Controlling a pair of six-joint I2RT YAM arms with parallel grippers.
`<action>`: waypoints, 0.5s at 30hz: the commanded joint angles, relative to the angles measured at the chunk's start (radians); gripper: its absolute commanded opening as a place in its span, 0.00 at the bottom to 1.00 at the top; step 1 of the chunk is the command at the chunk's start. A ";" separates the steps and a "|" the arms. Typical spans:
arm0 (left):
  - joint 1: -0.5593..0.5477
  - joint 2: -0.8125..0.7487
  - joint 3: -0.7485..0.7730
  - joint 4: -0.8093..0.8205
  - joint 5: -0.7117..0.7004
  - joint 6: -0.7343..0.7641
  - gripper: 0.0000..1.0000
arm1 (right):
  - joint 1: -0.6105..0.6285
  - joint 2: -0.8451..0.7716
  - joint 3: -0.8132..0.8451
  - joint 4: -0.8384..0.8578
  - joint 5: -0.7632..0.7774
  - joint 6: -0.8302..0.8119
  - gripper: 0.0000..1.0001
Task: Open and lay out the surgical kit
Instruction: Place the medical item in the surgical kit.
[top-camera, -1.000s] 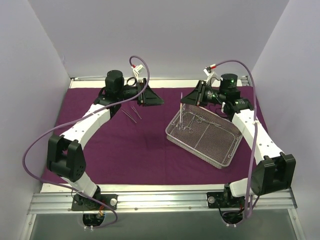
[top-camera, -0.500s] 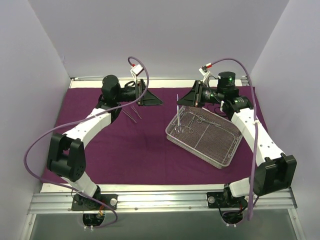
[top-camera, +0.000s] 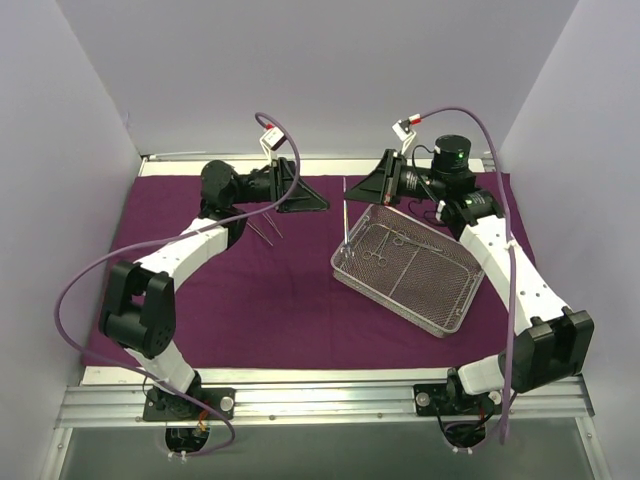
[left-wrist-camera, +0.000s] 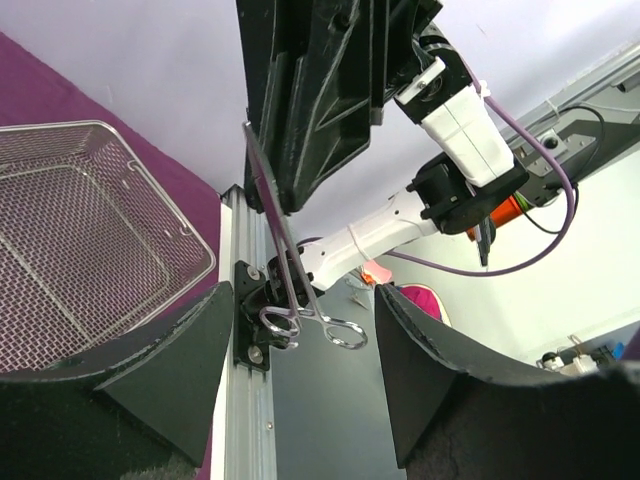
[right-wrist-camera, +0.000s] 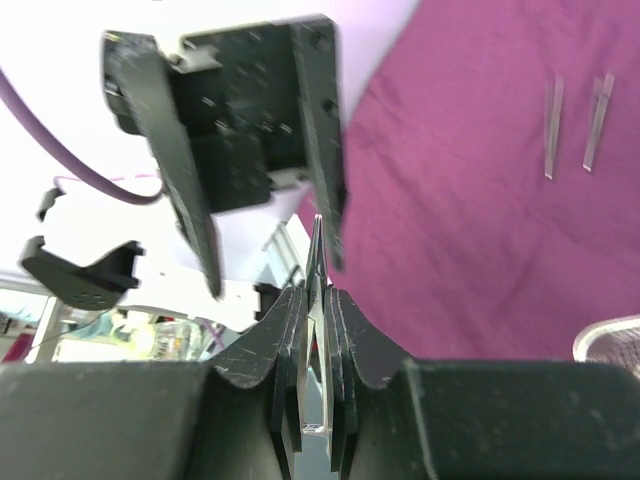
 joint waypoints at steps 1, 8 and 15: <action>-0.027 0.003 0.013 0.085 0.007 0.010 0.67 | 0.017 -0.004 0.062 0.142 -0.060 0.085 0.00; -0.064 0.027 0.034 0.189 0.007 -0.047 0.64 | 0.050 0.017 0.102 0.147 -0.062 0.093 0.00; -0.067 0.041 0.040 0.283 0.004 -0.123 0.64 | 0.066 0.013 0.094 0.176 -0.062 0.111 0.00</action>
